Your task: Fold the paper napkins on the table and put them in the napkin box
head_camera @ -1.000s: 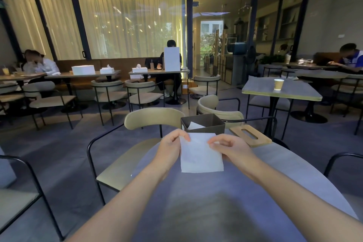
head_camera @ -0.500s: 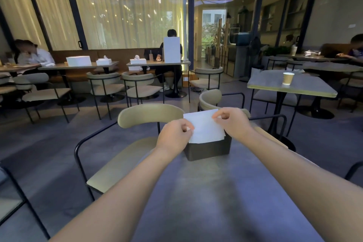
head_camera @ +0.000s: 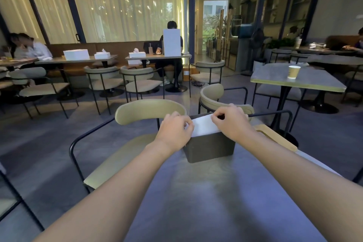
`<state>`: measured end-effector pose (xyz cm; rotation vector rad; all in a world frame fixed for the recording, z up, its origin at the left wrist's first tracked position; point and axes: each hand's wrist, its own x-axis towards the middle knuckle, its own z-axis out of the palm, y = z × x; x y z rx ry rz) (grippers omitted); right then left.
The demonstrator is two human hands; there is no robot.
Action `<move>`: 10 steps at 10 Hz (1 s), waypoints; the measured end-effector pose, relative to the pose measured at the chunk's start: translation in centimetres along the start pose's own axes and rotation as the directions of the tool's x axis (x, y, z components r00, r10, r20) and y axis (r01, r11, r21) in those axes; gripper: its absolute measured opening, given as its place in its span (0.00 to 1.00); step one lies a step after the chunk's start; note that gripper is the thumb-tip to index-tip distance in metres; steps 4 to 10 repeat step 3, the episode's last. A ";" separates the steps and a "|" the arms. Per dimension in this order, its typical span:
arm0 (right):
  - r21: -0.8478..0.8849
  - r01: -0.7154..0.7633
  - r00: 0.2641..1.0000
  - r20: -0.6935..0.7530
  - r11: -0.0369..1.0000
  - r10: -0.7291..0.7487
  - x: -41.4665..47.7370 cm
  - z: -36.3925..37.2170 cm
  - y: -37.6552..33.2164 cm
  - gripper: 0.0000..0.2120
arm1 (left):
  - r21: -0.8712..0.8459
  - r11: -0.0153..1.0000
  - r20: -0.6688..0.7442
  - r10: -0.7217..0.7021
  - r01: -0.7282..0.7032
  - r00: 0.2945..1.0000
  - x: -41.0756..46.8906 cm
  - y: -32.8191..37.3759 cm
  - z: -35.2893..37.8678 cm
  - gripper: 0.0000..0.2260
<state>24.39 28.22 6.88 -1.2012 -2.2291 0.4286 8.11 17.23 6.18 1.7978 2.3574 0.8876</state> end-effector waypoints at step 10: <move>0.287 0.118 0.975 0.149 0.951 -0.166 -7.3 -4.3 -3.2 0.15 | -0.140 0.980 -0.010 0.139 -0.139 0.990 -6.1 2.8 -4.2 0.11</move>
